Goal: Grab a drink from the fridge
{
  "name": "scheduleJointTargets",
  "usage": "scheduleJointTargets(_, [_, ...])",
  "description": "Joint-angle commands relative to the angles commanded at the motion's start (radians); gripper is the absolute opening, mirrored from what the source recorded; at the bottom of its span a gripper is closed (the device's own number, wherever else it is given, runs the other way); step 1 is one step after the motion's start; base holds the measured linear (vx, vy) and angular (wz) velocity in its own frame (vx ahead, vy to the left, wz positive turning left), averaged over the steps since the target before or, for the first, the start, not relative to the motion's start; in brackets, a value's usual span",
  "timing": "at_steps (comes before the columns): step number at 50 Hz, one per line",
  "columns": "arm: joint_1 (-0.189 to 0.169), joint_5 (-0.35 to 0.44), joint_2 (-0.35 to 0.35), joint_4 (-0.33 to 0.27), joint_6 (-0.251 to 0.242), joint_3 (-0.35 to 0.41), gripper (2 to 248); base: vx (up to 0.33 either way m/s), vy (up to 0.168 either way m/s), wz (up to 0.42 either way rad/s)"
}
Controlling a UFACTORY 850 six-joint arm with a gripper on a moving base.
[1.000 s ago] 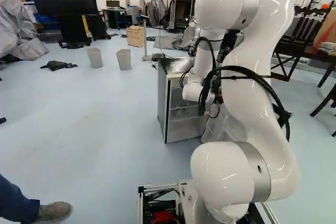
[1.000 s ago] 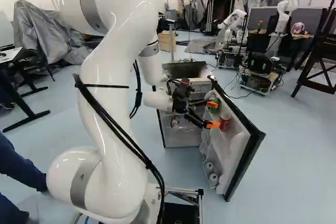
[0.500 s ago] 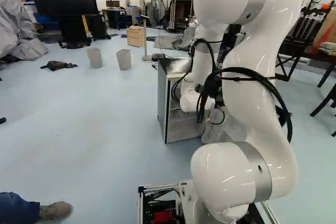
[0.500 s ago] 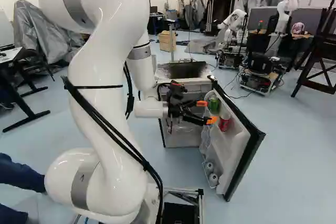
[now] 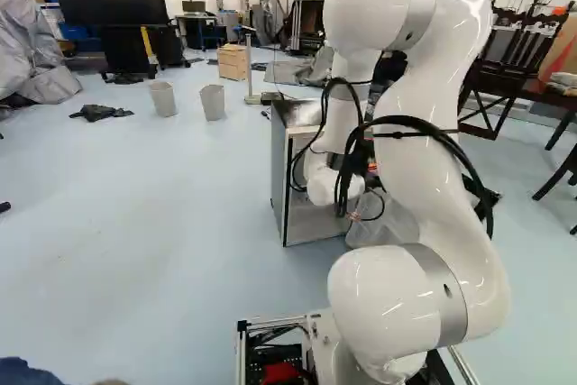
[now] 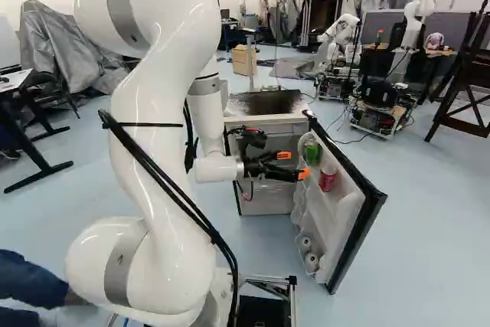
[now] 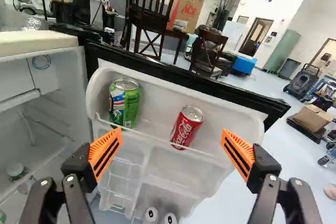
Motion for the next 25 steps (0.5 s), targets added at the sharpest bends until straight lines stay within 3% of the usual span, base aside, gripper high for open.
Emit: scheduleJointTargets(25, [0.001, 0.0, -0.103, 0.074, 0.0, -0.037, 247, 0.0, 0.0, 0.0])
